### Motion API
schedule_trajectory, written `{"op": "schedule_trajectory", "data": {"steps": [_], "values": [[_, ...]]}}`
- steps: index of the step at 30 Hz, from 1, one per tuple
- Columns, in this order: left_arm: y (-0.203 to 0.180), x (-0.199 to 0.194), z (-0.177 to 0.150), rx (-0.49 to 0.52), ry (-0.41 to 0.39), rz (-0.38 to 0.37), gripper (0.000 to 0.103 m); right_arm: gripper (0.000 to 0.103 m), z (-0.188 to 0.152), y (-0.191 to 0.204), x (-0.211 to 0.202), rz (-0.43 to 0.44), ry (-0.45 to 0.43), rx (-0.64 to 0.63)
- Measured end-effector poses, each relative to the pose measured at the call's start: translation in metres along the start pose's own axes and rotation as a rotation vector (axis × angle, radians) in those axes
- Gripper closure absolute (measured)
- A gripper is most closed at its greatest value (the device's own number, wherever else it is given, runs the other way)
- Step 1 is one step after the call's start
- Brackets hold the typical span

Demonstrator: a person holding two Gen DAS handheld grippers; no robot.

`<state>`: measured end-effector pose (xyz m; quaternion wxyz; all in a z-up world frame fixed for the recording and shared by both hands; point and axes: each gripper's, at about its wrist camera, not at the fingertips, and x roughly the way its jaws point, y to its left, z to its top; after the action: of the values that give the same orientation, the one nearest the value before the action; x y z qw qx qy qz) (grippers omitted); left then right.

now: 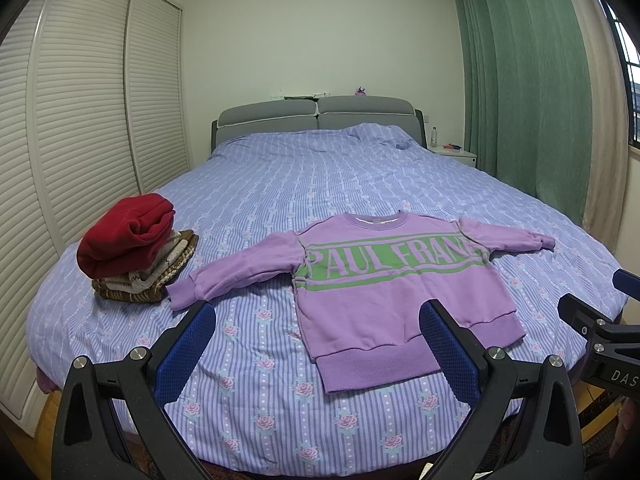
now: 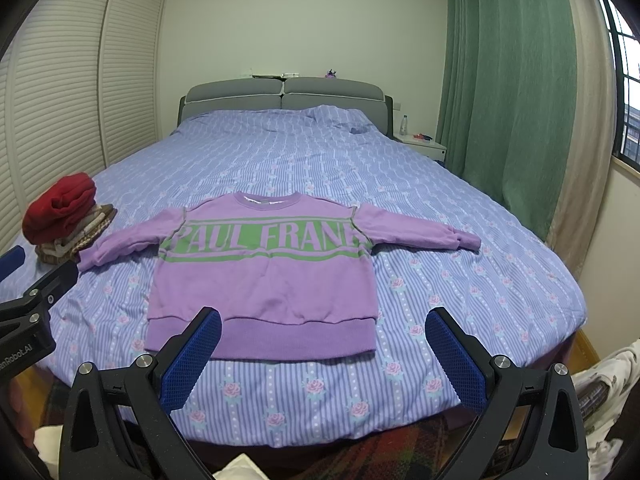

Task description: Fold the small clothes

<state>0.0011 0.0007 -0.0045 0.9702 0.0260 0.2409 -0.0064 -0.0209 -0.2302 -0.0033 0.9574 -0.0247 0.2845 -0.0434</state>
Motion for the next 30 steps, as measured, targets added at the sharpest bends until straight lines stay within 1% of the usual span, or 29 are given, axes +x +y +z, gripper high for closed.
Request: {"op": "schedule_trajectory", "data": {"steps": [19, 24, 26, 27, 30], "values": [[-0.004, 0.001, 0.0, 0.008, 0.01, 0.005, 0.0, 0.0, -0.004, -0.002, 0.005, 0.002, 0.023, 0.001], [-0.013, 0.016, 0.001, 0.032, 0.028, -0.001, 0.0, 0.0, -0.005, -0.001, 0.017, 0.003, 0.049, -0.007], [-0.017, 0.025, 0.003, 0.028, 0.029, -0.03, 0.0, 0.0, -0.003, -0.002, 0.023, -0.002, 0.059, -0.01], [-0.02, 0.031, 0.005, 0.036, 0.042, -0.04, 0.0, 0.0, -0.002, -0.003, 0.026, -0.007, 0.061, -0.011], [-0.03, 0.052, 0.012, 0.051, 0.045, -0.068, 0.0, 0.0, 0.005, -0.012, 0.037, -0.045, 0.05, -0.013]]}}
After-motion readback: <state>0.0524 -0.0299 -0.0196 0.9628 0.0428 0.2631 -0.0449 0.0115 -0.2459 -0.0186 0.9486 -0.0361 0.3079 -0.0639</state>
